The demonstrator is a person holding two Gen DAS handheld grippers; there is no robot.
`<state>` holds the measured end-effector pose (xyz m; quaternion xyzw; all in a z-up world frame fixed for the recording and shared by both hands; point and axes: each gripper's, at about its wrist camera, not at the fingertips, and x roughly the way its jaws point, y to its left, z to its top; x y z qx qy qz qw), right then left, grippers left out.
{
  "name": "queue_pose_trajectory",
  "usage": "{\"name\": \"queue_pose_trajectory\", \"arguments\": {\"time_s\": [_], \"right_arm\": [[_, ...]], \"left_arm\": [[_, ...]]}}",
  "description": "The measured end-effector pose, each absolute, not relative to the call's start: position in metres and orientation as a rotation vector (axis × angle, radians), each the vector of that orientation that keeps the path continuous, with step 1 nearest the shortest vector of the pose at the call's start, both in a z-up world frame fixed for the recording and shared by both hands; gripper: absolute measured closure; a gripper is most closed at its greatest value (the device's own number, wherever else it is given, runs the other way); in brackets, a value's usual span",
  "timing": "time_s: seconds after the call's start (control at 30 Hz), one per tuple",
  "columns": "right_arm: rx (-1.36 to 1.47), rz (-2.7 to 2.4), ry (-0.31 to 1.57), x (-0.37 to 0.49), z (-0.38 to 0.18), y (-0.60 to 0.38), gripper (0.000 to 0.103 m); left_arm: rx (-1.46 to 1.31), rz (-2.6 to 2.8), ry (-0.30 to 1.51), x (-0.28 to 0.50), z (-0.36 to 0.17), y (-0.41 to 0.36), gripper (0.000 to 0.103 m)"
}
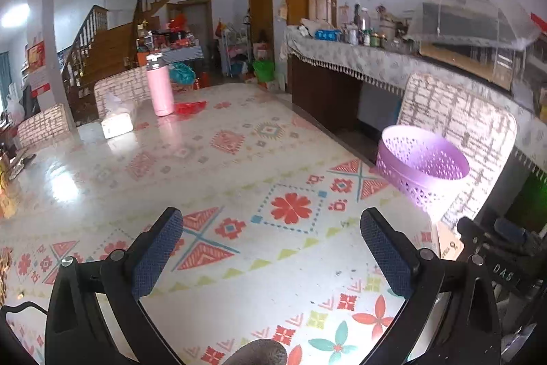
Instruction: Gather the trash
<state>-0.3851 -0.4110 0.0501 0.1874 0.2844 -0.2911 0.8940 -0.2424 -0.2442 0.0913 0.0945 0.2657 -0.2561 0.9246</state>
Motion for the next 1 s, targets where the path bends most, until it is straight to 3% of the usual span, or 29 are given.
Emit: {"name": "queue_pose_trajectory", "arguments": {"time_s": [1.0], "right_arm": [[0.393,-0.598,0.61,-0.382,0.042,-0.414,0.008]], "left_arm": [[0.296,-0.616,0.625,-0.246,0.067,-0.278,0.0]]}}
